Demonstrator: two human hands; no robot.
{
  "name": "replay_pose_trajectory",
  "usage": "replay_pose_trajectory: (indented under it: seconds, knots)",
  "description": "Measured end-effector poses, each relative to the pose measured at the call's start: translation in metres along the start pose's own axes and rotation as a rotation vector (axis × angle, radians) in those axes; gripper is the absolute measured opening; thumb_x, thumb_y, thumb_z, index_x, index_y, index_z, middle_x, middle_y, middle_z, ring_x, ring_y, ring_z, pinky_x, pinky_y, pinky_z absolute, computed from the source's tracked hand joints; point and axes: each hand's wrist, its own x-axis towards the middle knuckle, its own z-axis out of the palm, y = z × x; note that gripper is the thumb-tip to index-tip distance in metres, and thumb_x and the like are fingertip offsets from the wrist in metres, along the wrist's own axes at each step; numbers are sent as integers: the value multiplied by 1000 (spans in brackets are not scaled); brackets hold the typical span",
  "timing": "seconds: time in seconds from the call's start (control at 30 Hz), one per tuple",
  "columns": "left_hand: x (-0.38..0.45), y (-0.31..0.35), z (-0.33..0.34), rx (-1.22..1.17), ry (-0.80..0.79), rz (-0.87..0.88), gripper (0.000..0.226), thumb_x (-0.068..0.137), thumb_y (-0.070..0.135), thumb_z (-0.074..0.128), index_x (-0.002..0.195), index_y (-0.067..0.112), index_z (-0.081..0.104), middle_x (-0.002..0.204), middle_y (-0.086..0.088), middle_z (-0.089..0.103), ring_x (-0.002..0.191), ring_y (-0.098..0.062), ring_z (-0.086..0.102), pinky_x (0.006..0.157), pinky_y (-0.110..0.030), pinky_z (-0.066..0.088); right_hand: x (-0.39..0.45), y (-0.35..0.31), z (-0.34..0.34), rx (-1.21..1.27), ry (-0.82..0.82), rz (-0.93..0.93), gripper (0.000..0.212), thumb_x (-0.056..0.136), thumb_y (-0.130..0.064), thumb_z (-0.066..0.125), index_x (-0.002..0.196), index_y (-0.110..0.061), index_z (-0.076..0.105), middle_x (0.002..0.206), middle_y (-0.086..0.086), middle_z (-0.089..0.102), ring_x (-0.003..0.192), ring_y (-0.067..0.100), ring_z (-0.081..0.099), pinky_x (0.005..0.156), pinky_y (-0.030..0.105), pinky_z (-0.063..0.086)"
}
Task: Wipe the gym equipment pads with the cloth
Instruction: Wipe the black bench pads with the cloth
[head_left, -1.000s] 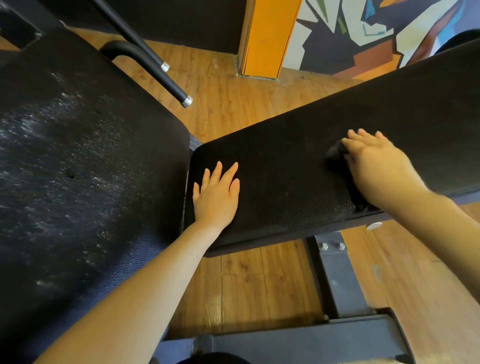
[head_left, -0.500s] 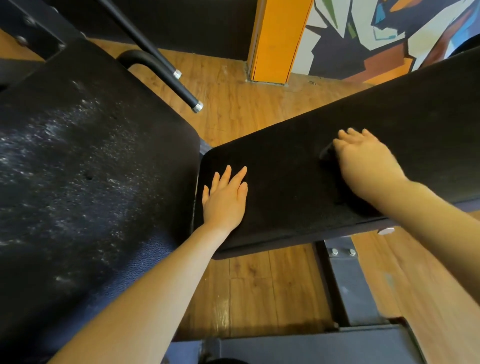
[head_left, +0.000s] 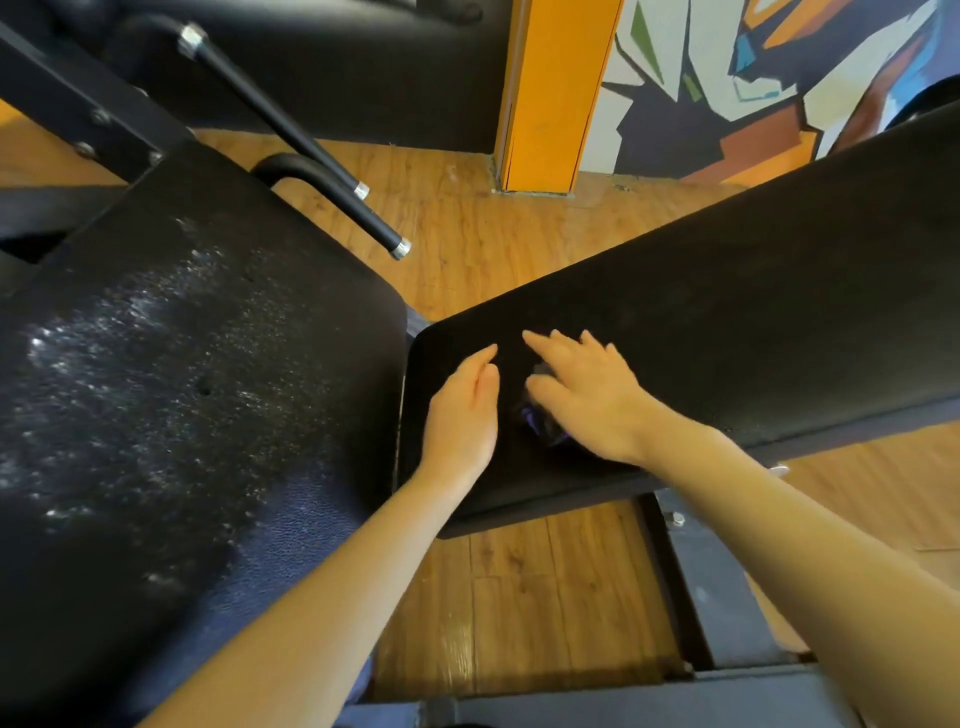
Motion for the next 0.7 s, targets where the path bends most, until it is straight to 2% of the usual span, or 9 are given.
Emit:
replay_pose_trajectory:
  seconds: [0.07,0.13,0.17,0.23,0.3,0.37,0.47,0.57,0.7]
  knots:
    - [-7,20,19,5,-77,47,40,104,35,33,138,23,51,134,4,57,125,-7,49,103,-23,39,-1,19,-23,-4,133,30,58,95,-36,31,151,-22,27,157,8,24,147,27,10,118,44,8]
    - [-10,38,44,132,-152,84,43,103,44,31,124,21,61,124,0,62,121,-15,53,104,-33,40,-8,45,-44,-95,257,87,59,91,-34,33,147,-14,36,154,12,31,145,29,18,118,42,16]
    - [-11,44,57,262,-175,112,47,101,49,31,123,21,61,128,-3,60,127,-19,48,108,-39,36,-12,58,-51,-135,280,126,55,94,-29,36,145,-12,38,153,12,32,145,30,19,118,42,17]
    - [-15,47,78,503,-158,134,54,99,54,34,138,20,50,149,-9,42,143,-25,27,118,-46,22,-19,75,-58,-181,286,182,48,97,-20,40,145,-10,39,154,12,31,145,30,16,116,42,17]
    - [-16,39,84,579,-97,200,50,102,46,37,144,21,42,156,-10,30,147,-26,18,120,-45,18,-23,79,-56,-211,300,181,46,98,-17,40,143,-9,42,153,13,32,145,31,16,116,43,17]
    - [-14,28,77,552,-105,305,43,102,30,44,145,24,43,157,-7,30,147,-25,19,119,-42,22,-20,74,-51,-280,299,150,46,98,-19,39,143,-10,43,152,14,33,145,33,16,117,46,15]
    - [-16,7,56,568,-134,393,52,95,13,57,144,21,44,156,-2,32,147,-19,21,116,-36,26,-12,64,-40,-345,282,106,48,99,-26,36,146,-16,37,156,11,25,146,33,9,117,49,7]
    - [-21,-29,22,599,-69,316,52,93,6,58,142,17,46,154,0,36,145,-16,24,115,-36,30,-6,57,-33,-350,275,60,50,99,-29,33,148,-18,33,158,10,20,147,31,3,117,49,2]
    - [-22,-51,-8,623,32,71,46,96,3,50,140,16,49,152,0,39,144,-16,27,115,-38,30,-9,60,-23,-320,258,69,50,99,-29,31,147,-18,33,158,11,21,147,31,3,117,52,-2]
